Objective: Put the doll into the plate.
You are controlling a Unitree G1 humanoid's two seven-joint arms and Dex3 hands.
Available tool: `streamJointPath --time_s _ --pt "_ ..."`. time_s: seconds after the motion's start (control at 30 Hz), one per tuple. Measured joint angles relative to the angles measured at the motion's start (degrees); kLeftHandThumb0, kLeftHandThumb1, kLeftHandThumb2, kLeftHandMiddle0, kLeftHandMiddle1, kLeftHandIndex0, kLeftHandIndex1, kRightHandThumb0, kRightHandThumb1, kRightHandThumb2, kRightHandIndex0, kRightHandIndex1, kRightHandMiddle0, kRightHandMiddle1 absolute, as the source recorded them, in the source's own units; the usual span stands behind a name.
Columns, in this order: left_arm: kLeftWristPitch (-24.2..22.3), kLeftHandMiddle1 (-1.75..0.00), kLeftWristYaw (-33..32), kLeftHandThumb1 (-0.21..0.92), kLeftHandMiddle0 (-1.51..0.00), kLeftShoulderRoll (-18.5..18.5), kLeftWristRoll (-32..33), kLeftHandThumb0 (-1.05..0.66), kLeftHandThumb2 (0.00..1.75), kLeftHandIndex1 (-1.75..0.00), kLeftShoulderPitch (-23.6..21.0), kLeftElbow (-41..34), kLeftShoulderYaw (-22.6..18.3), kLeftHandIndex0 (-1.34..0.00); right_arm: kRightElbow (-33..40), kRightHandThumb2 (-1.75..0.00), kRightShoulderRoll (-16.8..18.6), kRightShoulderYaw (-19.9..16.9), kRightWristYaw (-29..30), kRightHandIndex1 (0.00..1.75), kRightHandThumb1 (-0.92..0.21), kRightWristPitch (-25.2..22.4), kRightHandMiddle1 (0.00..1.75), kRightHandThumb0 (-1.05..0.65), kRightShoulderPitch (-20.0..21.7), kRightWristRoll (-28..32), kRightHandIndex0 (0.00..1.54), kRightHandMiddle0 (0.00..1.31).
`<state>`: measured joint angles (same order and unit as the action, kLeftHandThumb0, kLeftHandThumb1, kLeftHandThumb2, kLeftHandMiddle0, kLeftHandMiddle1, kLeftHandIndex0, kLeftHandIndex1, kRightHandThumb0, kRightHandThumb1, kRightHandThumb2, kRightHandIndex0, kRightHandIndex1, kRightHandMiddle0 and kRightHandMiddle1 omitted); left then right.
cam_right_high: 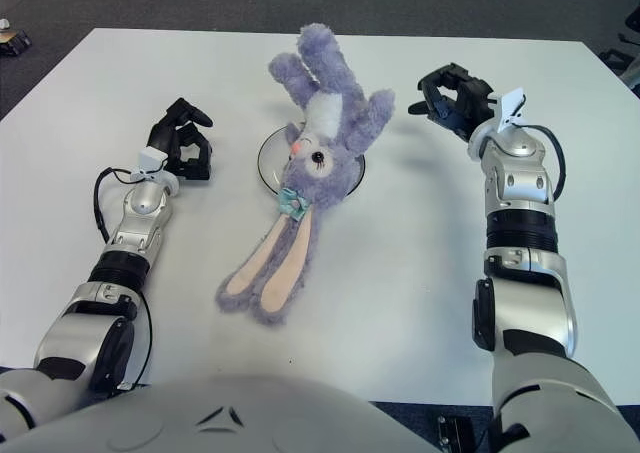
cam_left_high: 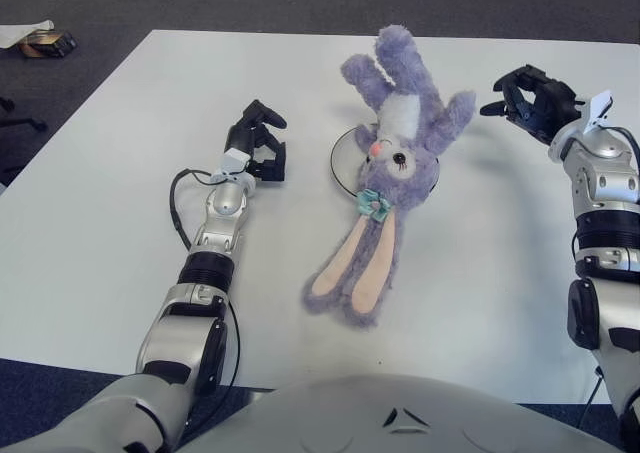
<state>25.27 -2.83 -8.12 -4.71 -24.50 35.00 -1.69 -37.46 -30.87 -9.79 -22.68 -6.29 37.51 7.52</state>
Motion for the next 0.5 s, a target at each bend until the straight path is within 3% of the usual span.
streamJointPath --time_s 0.17,0.37,0.43,0.5 --pt "0.07 -1.75 1.04 0.2 -0.74 -0.02 0.4 -0.02 1.48 -1.74 0.56 1.12 -0.06 -0.44 -10.37 -0.58 0.01 -1.05 -1.38 1.15 -0.86 4.22 1.73 -0.35 2.83 0.16 0.44 0.24" --pt "0.51 -1.75 1.2 0.21 -0.73 -0.43 0.77 -0.02 1.46 -1.74 0.63 1.65 -0.19 -0.43 -12.2 -0.69 0.76 -1.93 -1.97 1.21 -0.79 8.04 1.74 -0.36 2.63 0.38 0.46 0.28" --pt "0.66 -1.75 1.37 0.21 -0.73 -0.55 1.03 -0.02 1.46 -1.74 0.67 1.84 -0.29 -0.43 -12.27 -0.76 1.45 -2.46 -1.56 1.3 -0.75 9.58 1.74 -0.37 2.46 0.67 0.49 0.3" --pt "0.97 -1.75 1.5 0.21 -0.73 -0.57 1.46 -0.02 1.46 -1.74 0.68 2.03 -0.4 -0.43 -12.32 -0.85 2.4 -3.24 -0.47 1.37 -0.65 10.94 1.74 -0.19 2.31 1.03 0.51 0.32"
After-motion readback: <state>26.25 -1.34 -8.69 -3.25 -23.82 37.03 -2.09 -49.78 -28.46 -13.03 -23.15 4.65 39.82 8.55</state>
